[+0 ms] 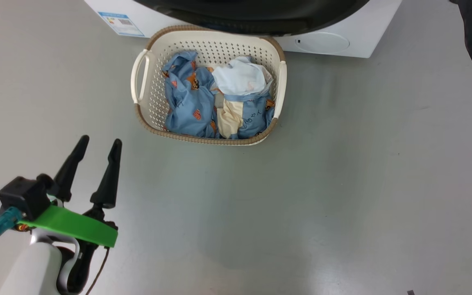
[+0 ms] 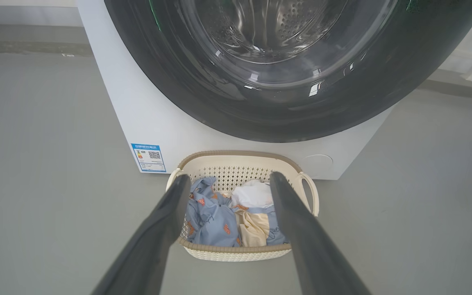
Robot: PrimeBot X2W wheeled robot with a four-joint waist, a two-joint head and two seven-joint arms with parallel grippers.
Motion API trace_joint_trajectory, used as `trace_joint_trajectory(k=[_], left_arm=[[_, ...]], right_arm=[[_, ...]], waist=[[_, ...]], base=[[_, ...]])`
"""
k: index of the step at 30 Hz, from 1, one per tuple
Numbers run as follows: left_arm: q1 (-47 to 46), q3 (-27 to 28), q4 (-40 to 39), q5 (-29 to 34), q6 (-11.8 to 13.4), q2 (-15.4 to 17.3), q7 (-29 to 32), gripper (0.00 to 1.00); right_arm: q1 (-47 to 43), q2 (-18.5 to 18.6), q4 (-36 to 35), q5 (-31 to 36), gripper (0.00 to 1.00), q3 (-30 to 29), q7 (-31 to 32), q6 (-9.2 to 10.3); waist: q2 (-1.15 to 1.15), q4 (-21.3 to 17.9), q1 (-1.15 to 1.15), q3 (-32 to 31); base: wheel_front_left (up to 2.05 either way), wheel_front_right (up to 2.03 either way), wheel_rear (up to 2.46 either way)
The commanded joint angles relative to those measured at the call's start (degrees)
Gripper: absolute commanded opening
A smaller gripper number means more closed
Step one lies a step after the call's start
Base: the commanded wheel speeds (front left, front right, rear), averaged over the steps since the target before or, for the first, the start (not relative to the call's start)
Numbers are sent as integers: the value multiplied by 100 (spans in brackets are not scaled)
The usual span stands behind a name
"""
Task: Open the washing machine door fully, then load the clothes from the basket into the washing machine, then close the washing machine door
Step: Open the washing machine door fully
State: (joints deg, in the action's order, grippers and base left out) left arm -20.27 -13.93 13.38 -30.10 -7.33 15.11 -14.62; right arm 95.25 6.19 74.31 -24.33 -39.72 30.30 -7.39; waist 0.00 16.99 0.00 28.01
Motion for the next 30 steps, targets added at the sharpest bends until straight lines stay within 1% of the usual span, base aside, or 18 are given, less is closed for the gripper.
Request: trace_joint_trajectory(k=[1, 7, 13, 21, 22, 30], left_arm=[[-29, 248, -131, 41, -15, 235, -38, 100], [0, 286, -165, 88, -15, 260, -38, 100], [52, 311, -196, 126, -15, 268, -38, 100], [110, 342, -232, 164, -15, 274, -38, 100], [110, 342, -232, 164, -15, 274, -38, 100], [221, 384, -237, 221, -15, 276, -38, 100]], right_arm=[[81, -331, -35, -22, 0, 65, 152, -10], [3, -331, -35, -316, 0, 356, 564, -10], [-132, -331, -35, -755, 0, 840, 985, -10], [-283, -331, -35, -1620, 0, 1659, 1434, -10], [-283, -331, -35, -1620, 0, 1659, 1434, -10], [-589, -331, -119, -2629, 0, 2642, 1805, -10]], waist=[[0, -6, 0, -12], [0, -63, 0, -95], [0, -131, 0, -194], [0, -168, 0, -343], [0, -168, 0, -343], [0, -198, 0, -545]], base=[[0, 0, 0], [0, 0, 0], [0, 0, 0], [0, 0, 0], [0, 0, 0], [0, 0, 0]])
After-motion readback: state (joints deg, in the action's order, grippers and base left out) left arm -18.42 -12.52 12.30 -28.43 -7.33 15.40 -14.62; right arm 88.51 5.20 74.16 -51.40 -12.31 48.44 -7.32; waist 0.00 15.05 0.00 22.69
